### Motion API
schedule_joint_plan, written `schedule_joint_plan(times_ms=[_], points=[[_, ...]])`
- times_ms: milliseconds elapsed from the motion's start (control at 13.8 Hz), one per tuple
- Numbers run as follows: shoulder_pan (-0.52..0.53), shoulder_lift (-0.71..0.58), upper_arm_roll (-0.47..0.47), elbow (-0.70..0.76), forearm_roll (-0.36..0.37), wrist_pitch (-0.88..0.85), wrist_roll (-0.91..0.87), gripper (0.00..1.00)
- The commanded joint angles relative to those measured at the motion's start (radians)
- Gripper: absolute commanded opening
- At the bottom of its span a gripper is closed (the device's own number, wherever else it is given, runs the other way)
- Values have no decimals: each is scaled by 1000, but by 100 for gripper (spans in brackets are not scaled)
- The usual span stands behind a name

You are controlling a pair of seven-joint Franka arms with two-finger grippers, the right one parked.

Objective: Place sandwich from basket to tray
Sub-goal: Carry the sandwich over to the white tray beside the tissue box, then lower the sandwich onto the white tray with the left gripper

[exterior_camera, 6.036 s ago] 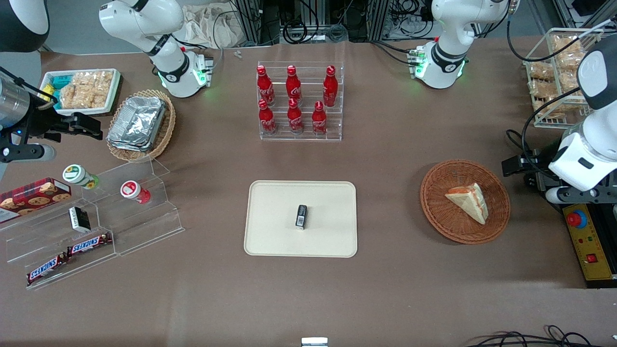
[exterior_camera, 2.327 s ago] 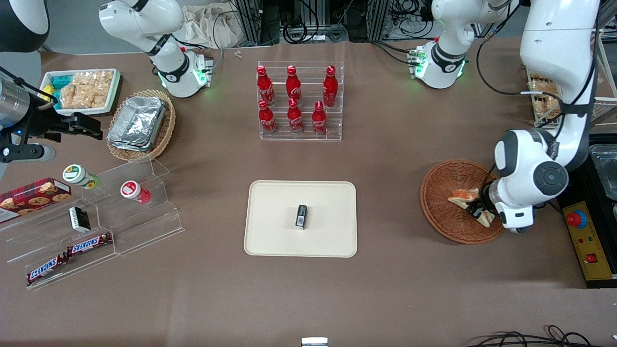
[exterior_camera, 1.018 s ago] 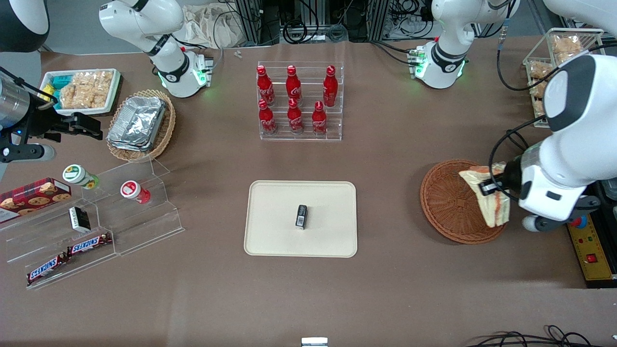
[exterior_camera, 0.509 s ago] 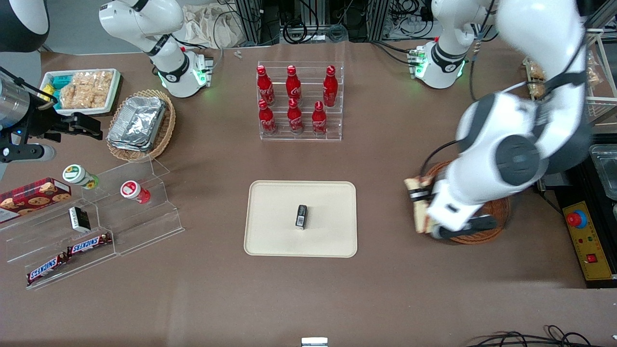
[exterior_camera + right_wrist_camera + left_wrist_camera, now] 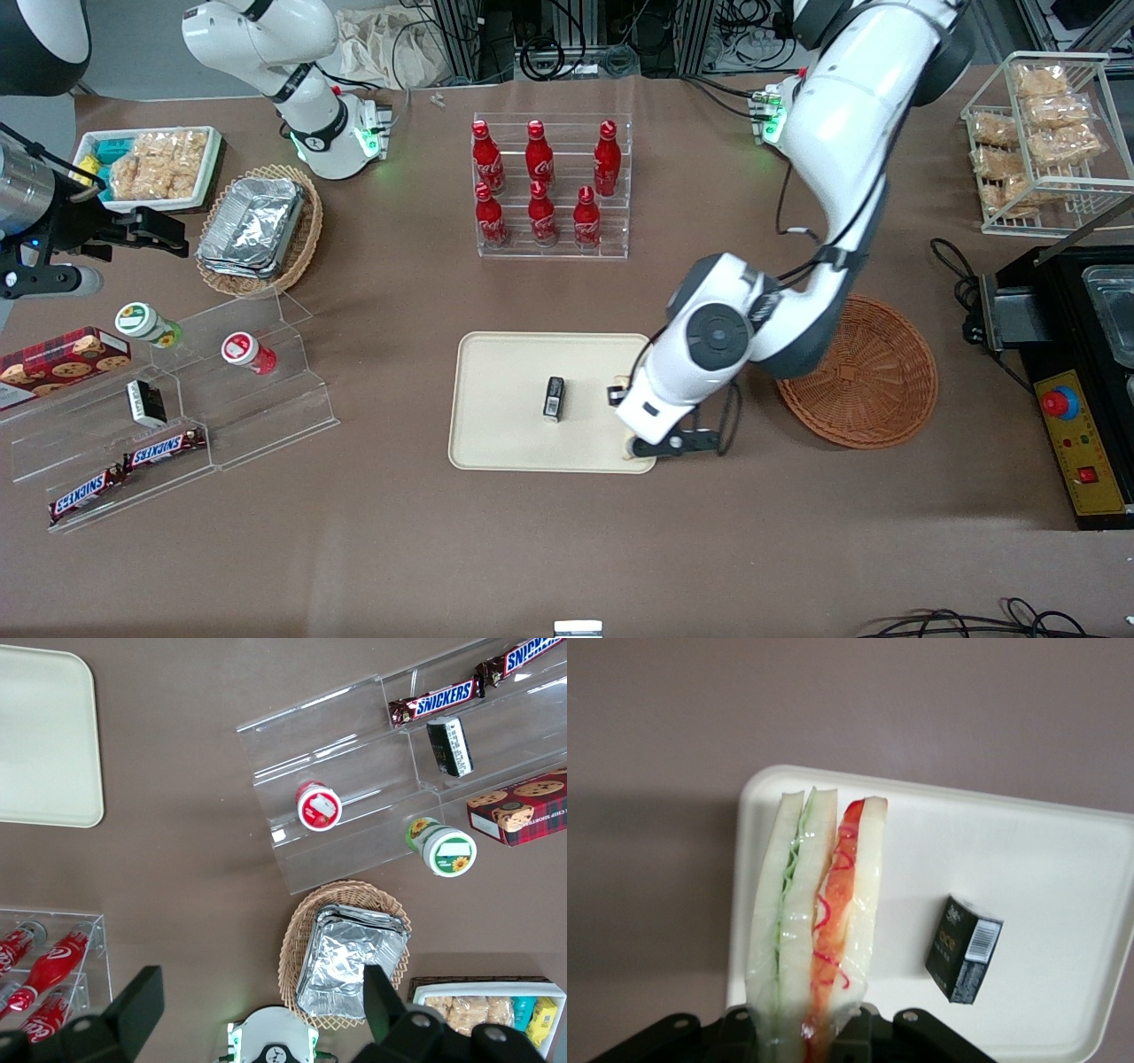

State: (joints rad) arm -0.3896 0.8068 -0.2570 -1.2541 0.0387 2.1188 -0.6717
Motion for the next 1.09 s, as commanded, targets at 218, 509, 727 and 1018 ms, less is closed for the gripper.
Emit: schedule_joint_plan(times_ms=[218,509,727,1018], points=[[-18,46,8,-41,18,15,33,0],[-26,51,7,-56,20,10,38,60],[-26,51,7,-56,21,9,35,100],[-6,-20,8,-48,15,-46,26,100]])
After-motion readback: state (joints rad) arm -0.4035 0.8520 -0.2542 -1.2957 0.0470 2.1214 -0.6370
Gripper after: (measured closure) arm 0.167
